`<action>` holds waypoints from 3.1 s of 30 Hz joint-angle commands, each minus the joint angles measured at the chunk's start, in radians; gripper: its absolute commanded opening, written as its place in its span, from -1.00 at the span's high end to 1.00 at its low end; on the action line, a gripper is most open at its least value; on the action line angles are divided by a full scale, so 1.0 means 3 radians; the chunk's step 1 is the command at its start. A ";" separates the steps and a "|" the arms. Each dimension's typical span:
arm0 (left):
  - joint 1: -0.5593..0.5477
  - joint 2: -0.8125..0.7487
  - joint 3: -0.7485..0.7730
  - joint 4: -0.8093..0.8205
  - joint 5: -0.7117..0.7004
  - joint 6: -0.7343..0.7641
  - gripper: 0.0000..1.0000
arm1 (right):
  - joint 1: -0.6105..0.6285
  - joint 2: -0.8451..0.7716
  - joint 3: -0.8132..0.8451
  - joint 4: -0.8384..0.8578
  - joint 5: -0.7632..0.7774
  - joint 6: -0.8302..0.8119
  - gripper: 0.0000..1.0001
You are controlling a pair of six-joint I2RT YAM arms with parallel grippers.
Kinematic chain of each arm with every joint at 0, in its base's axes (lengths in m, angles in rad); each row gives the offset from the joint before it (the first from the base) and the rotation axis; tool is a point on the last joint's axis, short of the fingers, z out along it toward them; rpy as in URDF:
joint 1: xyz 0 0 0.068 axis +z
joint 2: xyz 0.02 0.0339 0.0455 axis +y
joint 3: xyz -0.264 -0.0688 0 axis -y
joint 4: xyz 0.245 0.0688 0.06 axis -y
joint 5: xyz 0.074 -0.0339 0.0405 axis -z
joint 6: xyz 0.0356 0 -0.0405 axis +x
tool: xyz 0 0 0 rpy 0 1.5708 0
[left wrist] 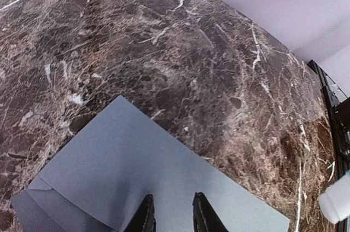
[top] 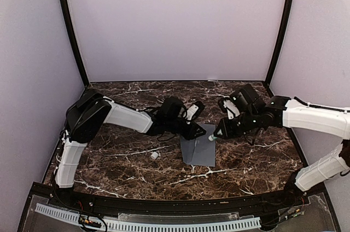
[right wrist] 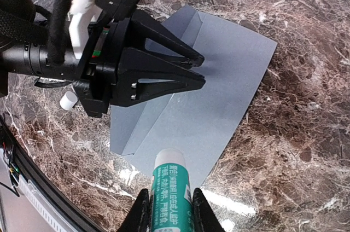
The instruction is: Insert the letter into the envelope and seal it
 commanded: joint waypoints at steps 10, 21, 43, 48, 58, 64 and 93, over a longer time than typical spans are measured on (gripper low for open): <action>-0.0003 0.0123 0.0189 -0.0347 -0.0609 0.0208 0.67 | 0.0044 0.0720 0.0317 0.0341 -0.0017 -0.0022 1.00; 0.0000 0.0215 0.0257 -0.0448 -0.0617 0.0292 0.85 | 0.0001 0.1197 0.0545 0.0435 0.0130 -0.0099 1.00; -0.0002 0.0308 0.0320 -0.0512 -0.0571 0.0306 0.99 | -0.0087 0.1700 0.0637 0.0470 0.0696 -0.0076 1.00; -0.0003 0.0339 0.0341 -0.0516 -0.0574 0.0309 0.99 | -0.0016 0.1686 0.0633 0.0501 0.0661 -0.0120 1.00; 0.0000 0.0398 0.0378 -0.0527 -0.0622 0.0307 1.00 | 0.0226 0.1667 0.0615 0.0309 0.0269 -0.0177 1.00; 0.0000 0.0413 0.0393 -0.0532 -0.0612 0.0303 1.00 | 0.0289 0.1578 0.0499 0.0391 -0.0154 -0.0203 1.00; 0.0203 -0.0994 -0.0279 -0.0450 -0.0898 0.0399 0.02 | 0.0235 0.1425 0.0510 0.0304 0.0208 -0.0003 1.00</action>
